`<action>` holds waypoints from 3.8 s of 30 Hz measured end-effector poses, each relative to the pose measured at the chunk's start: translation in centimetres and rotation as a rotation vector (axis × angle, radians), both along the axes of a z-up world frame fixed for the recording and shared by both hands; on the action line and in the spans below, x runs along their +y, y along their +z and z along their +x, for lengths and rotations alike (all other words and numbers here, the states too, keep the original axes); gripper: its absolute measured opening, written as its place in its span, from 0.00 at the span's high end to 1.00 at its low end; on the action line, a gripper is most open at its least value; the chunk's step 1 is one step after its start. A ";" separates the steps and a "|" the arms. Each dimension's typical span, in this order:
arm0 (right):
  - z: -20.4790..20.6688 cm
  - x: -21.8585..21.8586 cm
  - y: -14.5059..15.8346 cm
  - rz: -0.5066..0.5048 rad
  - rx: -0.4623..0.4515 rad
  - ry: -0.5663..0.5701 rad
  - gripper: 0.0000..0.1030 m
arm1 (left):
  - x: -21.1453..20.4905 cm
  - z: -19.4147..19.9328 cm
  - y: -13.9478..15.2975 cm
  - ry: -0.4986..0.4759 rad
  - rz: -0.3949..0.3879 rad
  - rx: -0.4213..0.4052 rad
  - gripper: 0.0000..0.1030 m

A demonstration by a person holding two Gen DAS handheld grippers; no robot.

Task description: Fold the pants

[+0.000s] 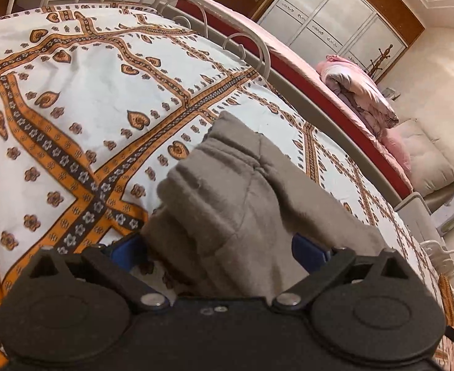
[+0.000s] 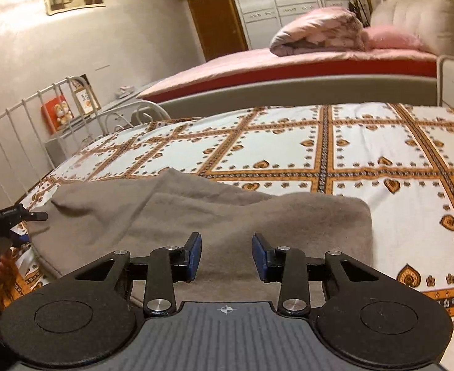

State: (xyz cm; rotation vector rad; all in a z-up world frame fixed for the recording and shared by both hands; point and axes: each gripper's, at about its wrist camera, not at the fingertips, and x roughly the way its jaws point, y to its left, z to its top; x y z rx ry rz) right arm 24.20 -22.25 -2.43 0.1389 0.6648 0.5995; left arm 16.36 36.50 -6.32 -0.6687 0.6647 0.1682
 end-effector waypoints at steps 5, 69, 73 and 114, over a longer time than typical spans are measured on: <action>0.3 -0.8 -0.1 0.011 0.009 -0.025 0.64 | 0.2 0.8 -0.4 0.004 0.020 -0.021 0.10; 5.7 -7.7 0.2 -0.043 0.140 -0.125 0.63 | -31.3 6.8 13.3 -0.561 0.244 -0.389 0.76; 4.5 -9.4 0.6 -0.048 0.141 -0.146 0.63 | -35.4 6.9 12.8 -0.659 0.268 -0.394 0.76; 2.9 -7.7 -1.2 0.065 0.216 -0.026 0.49 | -32.2 9.3 8.0 -0.529 0.417 0.026 0.26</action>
